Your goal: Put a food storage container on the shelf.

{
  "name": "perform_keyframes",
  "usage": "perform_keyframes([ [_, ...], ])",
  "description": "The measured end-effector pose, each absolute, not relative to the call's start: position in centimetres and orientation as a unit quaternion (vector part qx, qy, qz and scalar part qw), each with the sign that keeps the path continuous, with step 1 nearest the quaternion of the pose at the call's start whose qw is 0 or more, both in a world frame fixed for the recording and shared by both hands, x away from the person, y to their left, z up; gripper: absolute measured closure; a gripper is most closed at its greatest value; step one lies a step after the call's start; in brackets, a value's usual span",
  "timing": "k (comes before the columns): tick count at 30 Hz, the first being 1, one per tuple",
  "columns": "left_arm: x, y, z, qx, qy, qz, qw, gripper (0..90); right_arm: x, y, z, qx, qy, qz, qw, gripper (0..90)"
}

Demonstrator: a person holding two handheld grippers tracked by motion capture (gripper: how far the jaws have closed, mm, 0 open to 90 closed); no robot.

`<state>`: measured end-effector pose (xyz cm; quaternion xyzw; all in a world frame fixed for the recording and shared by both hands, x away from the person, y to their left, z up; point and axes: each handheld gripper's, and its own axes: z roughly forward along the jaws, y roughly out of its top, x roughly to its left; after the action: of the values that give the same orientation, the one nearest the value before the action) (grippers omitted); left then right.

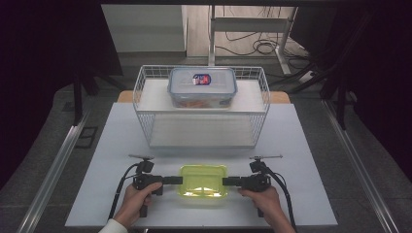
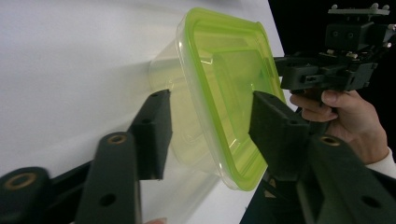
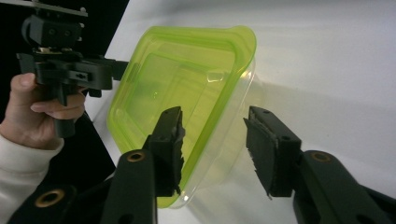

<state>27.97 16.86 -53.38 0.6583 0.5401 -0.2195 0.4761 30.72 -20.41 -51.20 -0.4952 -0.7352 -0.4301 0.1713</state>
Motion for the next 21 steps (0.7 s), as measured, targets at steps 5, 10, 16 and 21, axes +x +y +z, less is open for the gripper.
perform_keyframes([
  [5,28.18,16.46,-53.7,0.652,0.536,-0.241,0.478,62.8,30.81,-20.28,-51.49,-0.496,-0.726,-0.436,0.19,65.8],
  [10,28.03,16.39,-53.68,0.655,0.543,-0.236,0.47,74.2,30.75,-20.24,-51.79,-0.51,-0.717,-0.432,0.2,73.2],
  [16,27.7,16.47,-53.28,0.657,0.534,-0.234,0.478,77.8,30.63,-20.83,-51.57,-0.52,-0.697,-0.444,0.215,78.5],
  [21,27.4,16.52,-52.76,0.66,0.523,-0.231,0.487,79.3,30.54,-20.96,-51.31,-0.513,-0.701,-0.447,0.214,80.4],
])
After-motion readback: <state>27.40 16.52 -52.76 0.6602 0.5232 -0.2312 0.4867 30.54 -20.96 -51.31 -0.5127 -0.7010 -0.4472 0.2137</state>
